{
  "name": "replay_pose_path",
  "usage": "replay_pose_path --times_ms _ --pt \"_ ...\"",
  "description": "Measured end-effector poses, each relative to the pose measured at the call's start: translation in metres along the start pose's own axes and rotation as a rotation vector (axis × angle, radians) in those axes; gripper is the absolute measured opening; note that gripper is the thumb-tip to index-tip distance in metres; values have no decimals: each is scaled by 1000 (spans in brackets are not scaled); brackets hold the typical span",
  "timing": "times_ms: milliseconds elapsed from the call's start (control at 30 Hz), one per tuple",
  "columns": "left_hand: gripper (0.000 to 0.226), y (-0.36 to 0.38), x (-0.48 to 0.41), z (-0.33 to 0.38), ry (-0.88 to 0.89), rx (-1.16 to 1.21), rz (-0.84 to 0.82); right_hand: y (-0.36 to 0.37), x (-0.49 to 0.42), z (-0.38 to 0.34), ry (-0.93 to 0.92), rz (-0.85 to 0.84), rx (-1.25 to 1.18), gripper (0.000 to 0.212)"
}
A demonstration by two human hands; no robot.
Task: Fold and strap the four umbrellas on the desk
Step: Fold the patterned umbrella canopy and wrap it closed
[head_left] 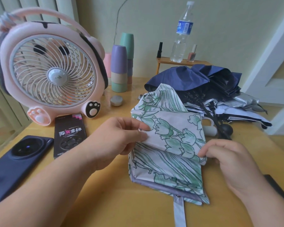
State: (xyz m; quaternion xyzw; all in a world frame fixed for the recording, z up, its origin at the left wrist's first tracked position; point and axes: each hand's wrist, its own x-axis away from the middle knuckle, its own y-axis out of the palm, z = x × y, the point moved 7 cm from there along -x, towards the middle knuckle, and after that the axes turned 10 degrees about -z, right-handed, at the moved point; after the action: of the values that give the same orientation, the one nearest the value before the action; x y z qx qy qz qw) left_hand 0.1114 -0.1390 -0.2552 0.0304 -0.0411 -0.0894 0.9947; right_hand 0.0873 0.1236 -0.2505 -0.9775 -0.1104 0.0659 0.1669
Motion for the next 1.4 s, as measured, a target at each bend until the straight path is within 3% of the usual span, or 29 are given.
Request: replay_pose_path --times_ms 100,200,300,467,600,667,767,900,967,1067,1167,1267,1400 --pt "8 -2 1 3 6 -119 30 3 1 1 6 -70 86 29" --pt "6 -8 4 8 -2 -518 135 4 0 6 54 -72 214 47" --pt "4 -8 5 7 -29 -817 165 6 -1 11 103 -63 353 50" --pt "18 2 4 5 -50 -1034 141 10 -3 11 97 -86 469 45" --pt "30 17 2 22 268 -1300 247 11 -5 16 88 -92 470 45" --pt "50 28 -3 17 309 -1430 128 12 -5 16 78 -97 471 45" --pt "43 40 -11 3 244 -1482 -83 15 -4 19 105 -106 460 39" --pt "46 37 -14 -8 223 -1495 -130 12 1 18 187 -104 488 19" --pt "59 34 -17 -12 237 -1509 -146 10 2 -5 89 -24 722 16" --pt "76 39 -20 -16 245 -1523 -174 37 1 -62 -315 90 960 13" --pt "75 43 -18 -15 260 -1552 -202 72 -26 -72 -461 -15 921 37" --pt "69 41 -12 -22 260 -1664 -194 87 -58 -43 -323 -133 1003 57" --pt "71 35 6 -25 38 -1691 -192 75 -69 1 -151 -124 1138 84"
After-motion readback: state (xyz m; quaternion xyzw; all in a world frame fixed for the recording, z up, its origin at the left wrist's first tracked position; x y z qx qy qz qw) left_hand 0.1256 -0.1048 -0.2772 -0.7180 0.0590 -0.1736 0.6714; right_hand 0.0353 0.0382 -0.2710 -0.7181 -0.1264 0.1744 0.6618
